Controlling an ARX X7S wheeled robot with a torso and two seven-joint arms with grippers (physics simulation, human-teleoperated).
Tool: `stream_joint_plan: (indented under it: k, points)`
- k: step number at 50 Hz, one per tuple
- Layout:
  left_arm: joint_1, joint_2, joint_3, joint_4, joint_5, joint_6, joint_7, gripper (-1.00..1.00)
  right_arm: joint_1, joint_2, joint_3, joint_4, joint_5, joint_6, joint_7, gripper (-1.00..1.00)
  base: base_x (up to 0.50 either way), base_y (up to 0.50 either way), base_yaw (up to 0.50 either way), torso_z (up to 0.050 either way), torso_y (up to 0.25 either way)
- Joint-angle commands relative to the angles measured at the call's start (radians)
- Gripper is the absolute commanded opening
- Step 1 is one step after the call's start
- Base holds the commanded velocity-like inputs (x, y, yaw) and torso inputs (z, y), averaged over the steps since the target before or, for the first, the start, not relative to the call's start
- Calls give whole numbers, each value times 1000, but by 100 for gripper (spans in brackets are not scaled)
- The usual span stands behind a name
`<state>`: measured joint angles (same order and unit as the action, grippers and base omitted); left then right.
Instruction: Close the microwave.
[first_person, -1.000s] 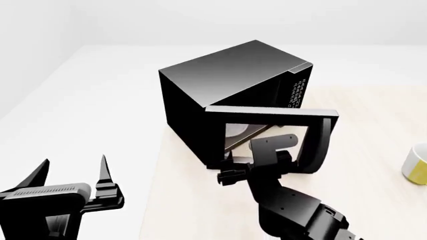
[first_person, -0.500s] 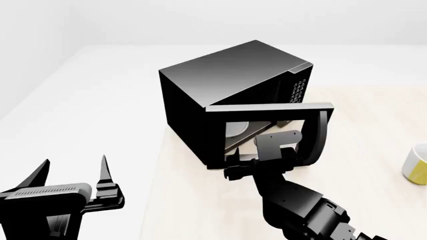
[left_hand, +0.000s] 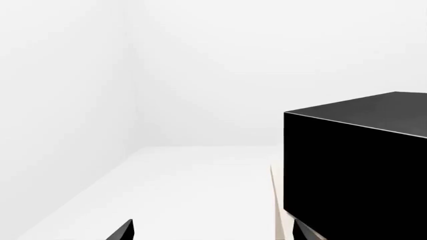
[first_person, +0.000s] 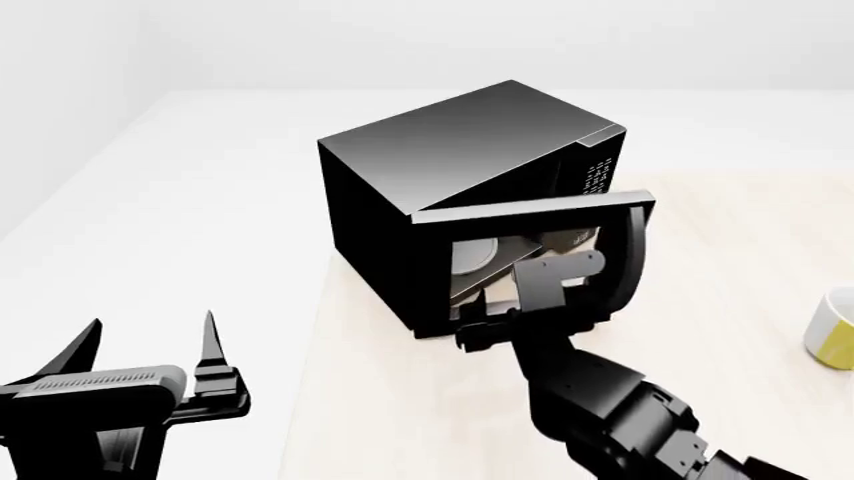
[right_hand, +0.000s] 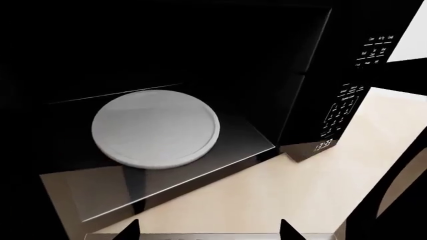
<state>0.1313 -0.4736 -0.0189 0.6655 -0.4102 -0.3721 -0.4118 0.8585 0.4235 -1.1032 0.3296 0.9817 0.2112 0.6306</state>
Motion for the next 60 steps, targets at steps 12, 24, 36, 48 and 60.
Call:
stream_joint_plan:
  k: [12,24,36,48,60]
  points:
    - [3,-4,1,0,-3,3,-3,100,37,2,5,66,-34,18,-7,100,0,0,0,0,0]
    - [-4,-5,6,-7,-2,2,-5,100,69,0,4,108,-48,26,-24,100,0,0,0,0,0]
    - [-2,-9,6,4,-7,-6,-12,100,95,-26,-1,176,-65,22,-62,100,0,0,0,0,0]
    - [-4,-10,8,1,-7,-4,-13,100,116,-34,-6,216,-80,18,-92,100,0,0,0,0,0]
    - [-6,-11,13,-1,-6,-5,-16,100,133,-48,-15,262,-99,14,-117,100,0,0,0,0,0]
